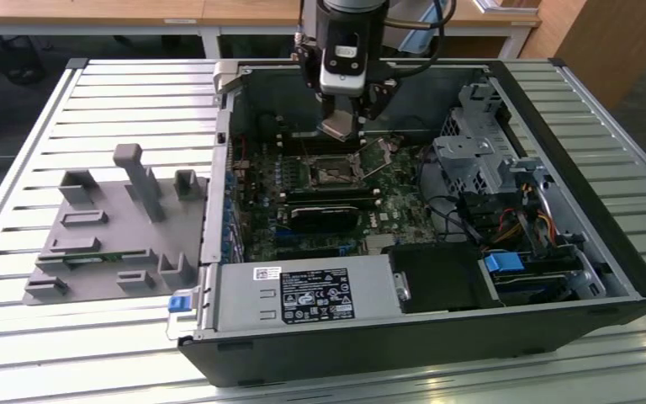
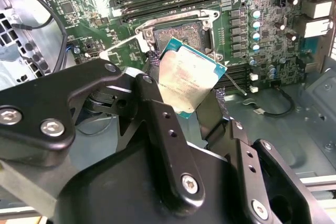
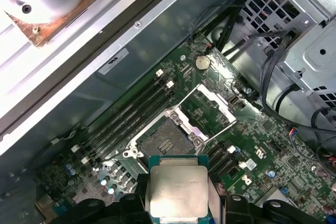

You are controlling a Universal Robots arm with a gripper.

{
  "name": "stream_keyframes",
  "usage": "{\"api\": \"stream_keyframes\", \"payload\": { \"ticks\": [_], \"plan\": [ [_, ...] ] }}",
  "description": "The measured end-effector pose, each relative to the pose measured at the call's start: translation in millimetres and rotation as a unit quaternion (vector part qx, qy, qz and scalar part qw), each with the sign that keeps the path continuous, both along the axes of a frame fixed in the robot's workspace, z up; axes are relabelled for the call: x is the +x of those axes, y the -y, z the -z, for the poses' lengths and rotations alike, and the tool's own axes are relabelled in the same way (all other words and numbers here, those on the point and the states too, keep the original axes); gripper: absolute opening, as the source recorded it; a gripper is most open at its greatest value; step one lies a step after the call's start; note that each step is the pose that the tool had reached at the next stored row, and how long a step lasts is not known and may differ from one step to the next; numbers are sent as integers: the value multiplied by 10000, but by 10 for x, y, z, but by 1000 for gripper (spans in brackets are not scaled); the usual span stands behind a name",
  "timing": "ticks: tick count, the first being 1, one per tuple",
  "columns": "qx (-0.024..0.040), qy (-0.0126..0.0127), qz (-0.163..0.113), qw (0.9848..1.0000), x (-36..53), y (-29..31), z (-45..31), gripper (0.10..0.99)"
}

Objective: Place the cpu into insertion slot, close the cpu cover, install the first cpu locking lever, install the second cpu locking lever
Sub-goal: 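Place the cpu into insertion slot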

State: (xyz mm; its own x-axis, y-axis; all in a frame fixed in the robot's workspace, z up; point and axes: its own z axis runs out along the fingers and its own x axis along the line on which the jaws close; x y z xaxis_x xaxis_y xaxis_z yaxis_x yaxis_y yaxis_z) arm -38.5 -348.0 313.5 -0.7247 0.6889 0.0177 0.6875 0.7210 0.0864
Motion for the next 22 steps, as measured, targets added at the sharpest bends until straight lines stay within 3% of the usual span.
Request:
{"api": "stream_keyframes", "payload": {
  "ticks": [22],
  "plan": [
    [0,0,177,9998,0,0,33,529]
  ]
}}
